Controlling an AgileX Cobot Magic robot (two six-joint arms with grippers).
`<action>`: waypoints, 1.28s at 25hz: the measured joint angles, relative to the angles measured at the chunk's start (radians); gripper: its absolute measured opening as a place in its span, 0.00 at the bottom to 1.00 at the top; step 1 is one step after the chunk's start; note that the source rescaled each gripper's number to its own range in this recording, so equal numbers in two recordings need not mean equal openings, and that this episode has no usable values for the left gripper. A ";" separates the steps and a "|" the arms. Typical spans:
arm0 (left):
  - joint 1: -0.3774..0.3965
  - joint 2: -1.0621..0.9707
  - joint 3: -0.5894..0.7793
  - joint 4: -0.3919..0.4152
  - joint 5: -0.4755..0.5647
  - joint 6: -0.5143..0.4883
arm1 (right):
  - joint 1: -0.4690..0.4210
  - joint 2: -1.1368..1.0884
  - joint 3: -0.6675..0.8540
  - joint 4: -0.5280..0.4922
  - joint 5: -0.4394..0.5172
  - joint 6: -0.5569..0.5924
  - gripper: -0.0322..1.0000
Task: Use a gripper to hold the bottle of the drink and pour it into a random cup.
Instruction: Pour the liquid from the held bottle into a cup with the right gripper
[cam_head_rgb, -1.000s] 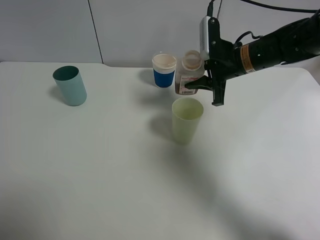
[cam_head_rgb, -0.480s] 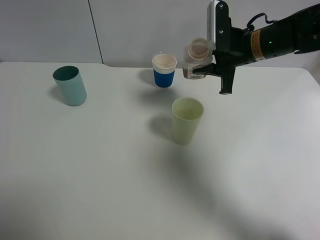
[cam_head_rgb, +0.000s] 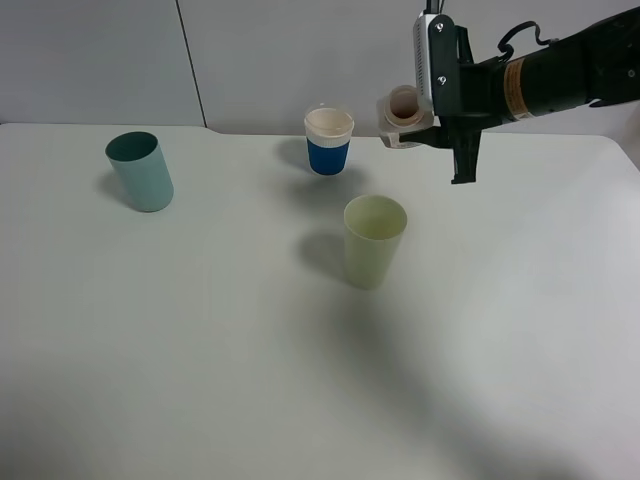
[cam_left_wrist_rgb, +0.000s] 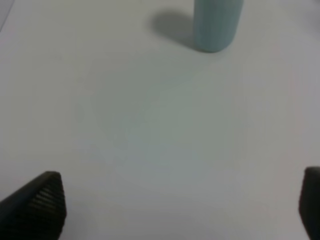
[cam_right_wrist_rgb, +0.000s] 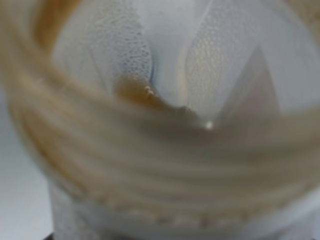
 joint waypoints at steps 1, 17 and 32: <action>0.000 0.000 0.000 0.000 0.000 0.000 | 0.000 0.000 0.000 0.000 0.000 -0.014 0.05; 0.000 0.000 0.000 0.000 0.000 0.000 | 0.031 0.000 0.000 0.001 0.093 -0.223 0.05; 0.000 0.000 0.000 0.000 0.000 0.000 | 0.129 0.000 0.000 0.002 0.258 -0.277 0.05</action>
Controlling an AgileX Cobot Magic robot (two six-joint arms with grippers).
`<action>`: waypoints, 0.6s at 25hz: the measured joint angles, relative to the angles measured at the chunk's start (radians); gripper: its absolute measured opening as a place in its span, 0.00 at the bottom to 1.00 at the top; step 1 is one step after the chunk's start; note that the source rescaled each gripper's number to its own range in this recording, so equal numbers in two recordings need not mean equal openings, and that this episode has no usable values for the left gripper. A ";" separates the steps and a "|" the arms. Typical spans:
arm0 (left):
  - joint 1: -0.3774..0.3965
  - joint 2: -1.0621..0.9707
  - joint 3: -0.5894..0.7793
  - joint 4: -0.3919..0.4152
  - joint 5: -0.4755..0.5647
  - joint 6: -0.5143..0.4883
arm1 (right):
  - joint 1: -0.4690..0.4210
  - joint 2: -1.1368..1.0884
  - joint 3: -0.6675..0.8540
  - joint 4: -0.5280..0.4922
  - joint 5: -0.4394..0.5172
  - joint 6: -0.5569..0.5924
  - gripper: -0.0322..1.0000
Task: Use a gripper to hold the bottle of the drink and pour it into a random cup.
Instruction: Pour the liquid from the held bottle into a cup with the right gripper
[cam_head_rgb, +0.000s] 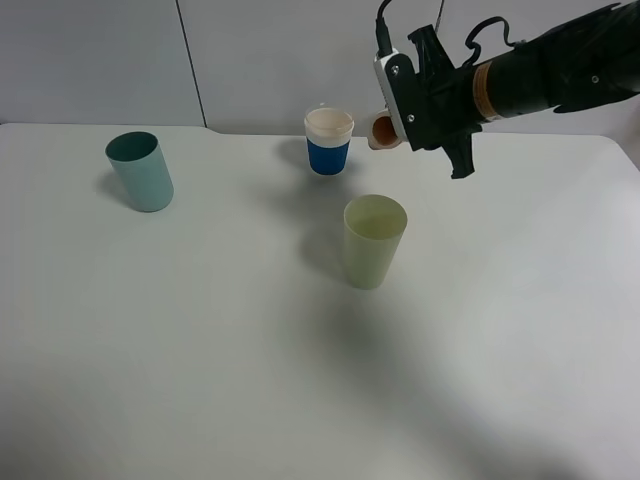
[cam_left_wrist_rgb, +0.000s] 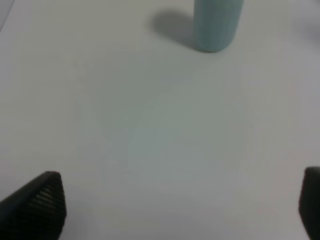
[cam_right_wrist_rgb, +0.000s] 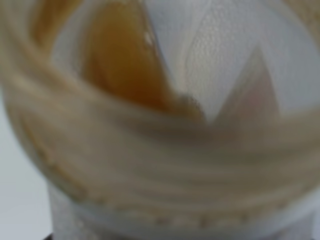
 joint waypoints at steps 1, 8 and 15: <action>0.000 0.000 0.000 0.000 0.000 0.000 | 0.009 0.000 0.000 0.000 0.013 -0.001 0.05; 0.000 0.000 0.000 -0.005 0.000 0.000 | 0.069 0.000 0.000 0.001 0.056 -0.030 0.05; 0.000 0.000 0.000 -0.005 0.000 0.000 | 0.091 0.000 0.000 0.001 0.117 -0.114 0.05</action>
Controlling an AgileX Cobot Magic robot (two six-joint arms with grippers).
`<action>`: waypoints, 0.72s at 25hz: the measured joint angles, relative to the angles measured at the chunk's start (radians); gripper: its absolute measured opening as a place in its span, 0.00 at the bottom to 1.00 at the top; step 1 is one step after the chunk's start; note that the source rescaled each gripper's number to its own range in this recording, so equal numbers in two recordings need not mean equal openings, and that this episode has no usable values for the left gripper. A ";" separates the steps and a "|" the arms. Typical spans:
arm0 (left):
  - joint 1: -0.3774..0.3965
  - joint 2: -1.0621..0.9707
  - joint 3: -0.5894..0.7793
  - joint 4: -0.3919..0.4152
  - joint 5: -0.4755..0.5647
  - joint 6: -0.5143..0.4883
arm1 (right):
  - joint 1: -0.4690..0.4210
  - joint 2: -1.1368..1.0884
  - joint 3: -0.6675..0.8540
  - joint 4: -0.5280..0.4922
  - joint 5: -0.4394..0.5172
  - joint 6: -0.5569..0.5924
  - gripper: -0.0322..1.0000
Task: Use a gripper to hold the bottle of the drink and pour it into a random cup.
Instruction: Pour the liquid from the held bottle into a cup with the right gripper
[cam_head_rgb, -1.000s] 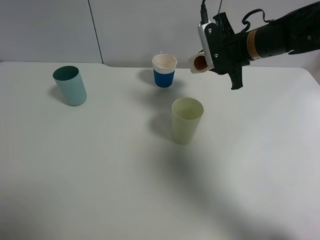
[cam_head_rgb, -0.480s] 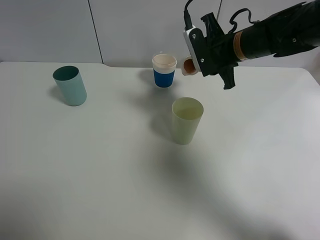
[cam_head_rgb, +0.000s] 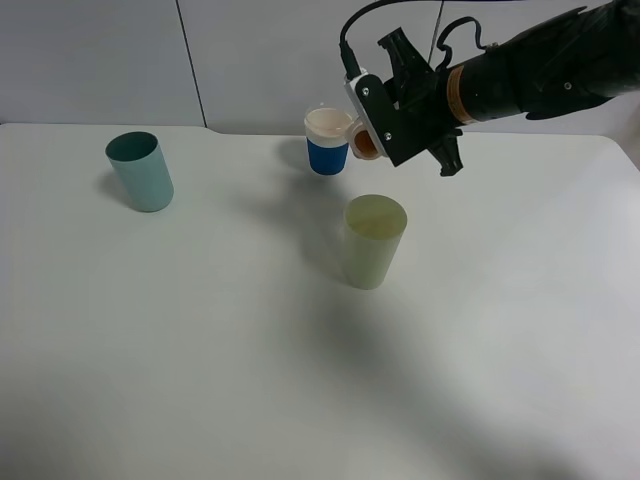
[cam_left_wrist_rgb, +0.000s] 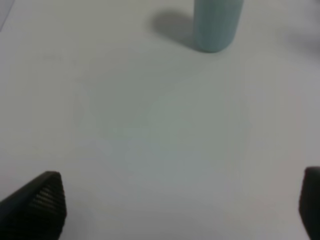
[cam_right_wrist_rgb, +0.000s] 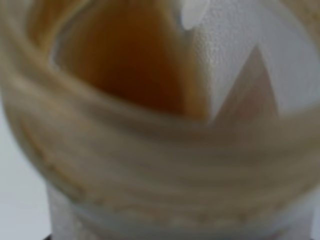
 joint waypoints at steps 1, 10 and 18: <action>0.000 0.000 0.000 0.000 0.000 0.000 | 0.000 0.000 0.000 0.000 0.001 -0.005 0.05; 0.000 0.000 0.000 0.005 0.000 0.000 | 0.008 0.000 0.000 0.000 -0.013 -0.081 0.05; 0.000 0.000 0.000 0.000 0.000 0.000 | 0.008 0.000 0.000 0.000 -0.061 -0.111 0.05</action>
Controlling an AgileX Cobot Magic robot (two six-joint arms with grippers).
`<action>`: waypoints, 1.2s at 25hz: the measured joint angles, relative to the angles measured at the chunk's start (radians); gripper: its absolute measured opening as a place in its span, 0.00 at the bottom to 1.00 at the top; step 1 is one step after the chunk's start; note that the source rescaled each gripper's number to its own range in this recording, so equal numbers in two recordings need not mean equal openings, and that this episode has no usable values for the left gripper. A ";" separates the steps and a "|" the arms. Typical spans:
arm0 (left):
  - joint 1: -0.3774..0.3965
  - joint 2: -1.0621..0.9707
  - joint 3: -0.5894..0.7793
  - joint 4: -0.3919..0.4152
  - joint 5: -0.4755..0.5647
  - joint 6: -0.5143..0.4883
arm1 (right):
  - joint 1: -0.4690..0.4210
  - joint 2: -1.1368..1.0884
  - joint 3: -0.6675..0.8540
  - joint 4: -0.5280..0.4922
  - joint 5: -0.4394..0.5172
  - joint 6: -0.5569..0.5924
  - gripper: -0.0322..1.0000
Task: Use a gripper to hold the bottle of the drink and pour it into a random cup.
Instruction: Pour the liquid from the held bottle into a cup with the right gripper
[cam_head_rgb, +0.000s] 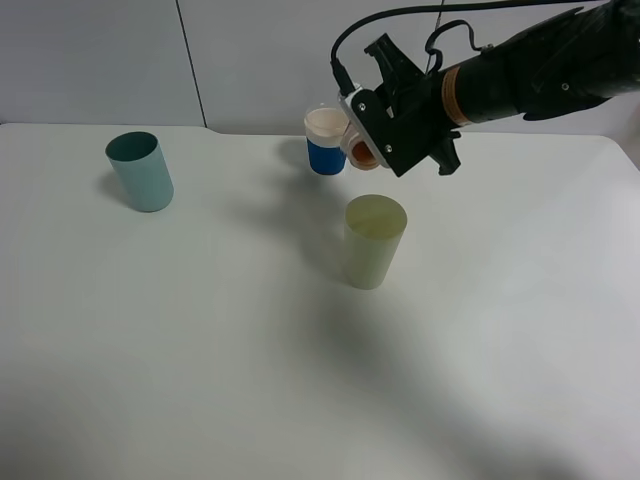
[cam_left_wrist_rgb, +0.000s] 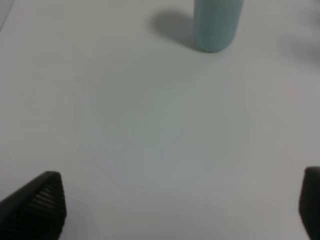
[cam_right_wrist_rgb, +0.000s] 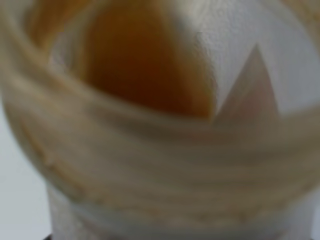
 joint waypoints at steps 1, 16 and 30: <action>0.000 0.000 0.000 0.000 0.000 0.000 | 0.000 0.000 0.000 0.000 -0.006 0.000 0.05; 0.000 0.000 0.000 0.000 0.001 0.000 | -0.021 0.000 0.000 0.000 -0.043 -0.027 0.05; 0.000 0.000 0.000 0.005 0.001 0.000 | -0.060 0.000 0.000 0.000 -0.117 -0.050 0.05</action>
